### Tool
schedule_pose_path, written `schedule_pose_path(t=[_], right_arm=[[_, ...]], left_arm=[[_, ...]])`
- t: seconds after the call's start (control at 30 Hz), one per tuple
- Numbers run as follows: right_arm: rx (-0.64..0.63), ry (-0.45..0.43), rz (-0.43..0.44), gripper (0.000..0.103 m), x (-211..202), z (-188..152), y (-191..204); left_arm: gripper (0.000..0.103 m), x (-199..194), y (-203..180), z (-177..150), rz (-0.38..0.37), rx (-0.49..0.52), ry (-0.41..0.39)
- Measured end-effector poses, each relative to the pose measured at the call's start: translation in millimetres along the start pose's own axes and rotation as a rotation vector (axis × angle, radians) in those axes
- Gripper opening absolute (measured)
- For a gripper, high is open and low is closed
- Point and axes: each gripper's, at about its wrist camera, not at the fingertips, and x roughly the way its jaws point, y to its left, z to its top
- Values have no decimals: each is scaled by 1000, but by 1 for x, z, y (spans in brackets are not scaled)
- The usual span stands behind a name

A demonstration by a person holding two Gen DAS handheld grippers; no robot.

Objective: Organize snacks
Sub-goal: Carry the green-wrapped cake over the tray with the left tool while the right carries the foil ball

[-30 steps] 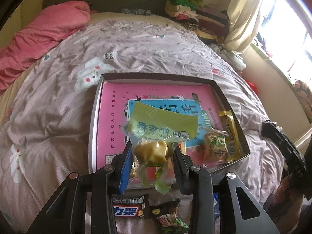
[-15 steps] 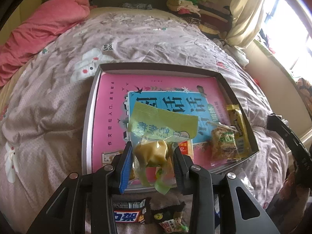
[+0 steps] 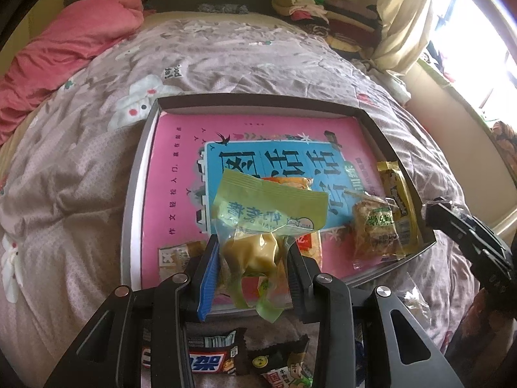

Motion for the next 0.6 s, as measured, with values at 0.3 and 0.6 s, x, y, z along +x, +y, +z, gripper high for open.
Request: schedule_pose_path(t=[0.3,0.6], right_arm=[[-15,52,0,27,12,-8,5],[-28,78,1,27,21,-12,9]], left_arm=[[39,7,-5,-2,-10,9,6],[39,10,-6,-2,-14,9,11]])
